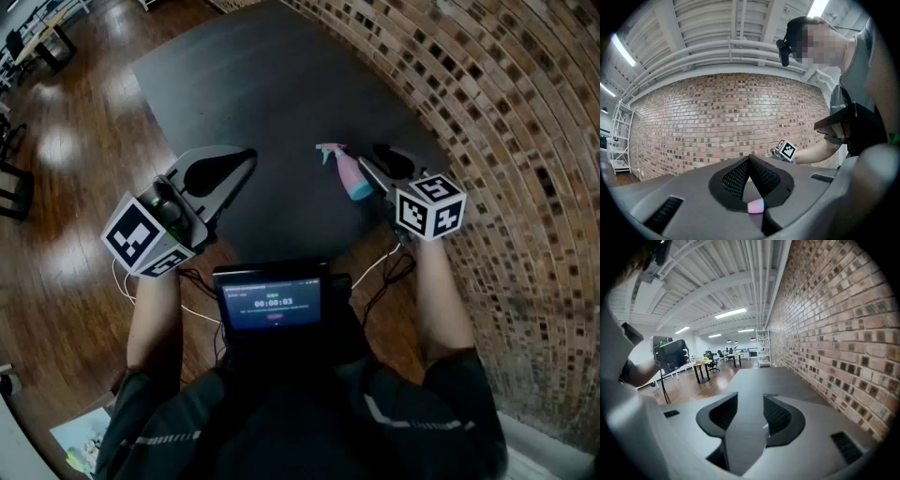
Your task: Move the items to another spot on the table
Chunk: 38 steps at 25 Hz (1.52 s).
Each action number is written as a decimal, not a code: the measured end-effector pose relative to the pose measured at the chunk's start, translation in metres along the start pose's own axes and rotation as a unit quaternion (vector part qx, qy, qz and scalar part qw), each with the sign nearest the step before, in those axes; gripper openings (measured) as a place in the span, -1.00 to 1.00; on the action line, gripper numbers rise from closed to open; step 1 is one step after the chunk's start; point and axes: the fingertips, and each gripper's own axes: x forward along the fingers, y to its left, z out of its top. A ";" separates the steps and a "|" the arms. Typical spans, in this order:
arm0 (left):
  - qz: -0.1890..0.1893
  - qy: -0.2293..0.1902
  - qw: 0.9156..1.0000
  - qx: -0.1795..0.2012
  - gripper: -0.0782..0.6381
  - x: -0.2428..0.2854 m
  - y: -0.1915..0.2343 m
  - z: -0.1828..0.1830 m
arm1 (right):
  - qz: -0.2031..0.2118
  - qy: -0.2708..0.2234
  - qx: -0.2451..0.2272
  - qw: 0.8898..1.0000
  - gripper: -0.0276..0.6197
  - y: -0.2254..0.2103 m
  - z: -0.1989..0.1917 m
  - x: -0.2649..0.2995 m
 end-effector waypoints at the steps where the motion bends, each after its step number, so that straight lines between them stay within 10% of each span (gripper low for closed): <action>1: 0.002 0.003 1.000 -0.003 -0.79 0.002 0.001 -0.002 | 0.003 0.021 0.004 1.000 -0.23 -0.008 -0.010 0.009; 7: 0.010 0.023 1.000 0.001 -0.79 0.027 0.018 -0.019 | 0.008 0.135 0.041 0.990 0.19 -0.065 -0.072 0.062; 27: 0.081 0.056 0.995 -0.034 -0.79 0.056 0.065 -0.066 | 0.065 0.373 0.102 0.920 0.19 -0.111 -0.205 0.157; 38: 0.107 0.066 0.992 -0.033 -0.79 0.059 0.066 -0.067 | 0.103 0.426 0.115 0.891 0.27 -0.096 -0.233 0.165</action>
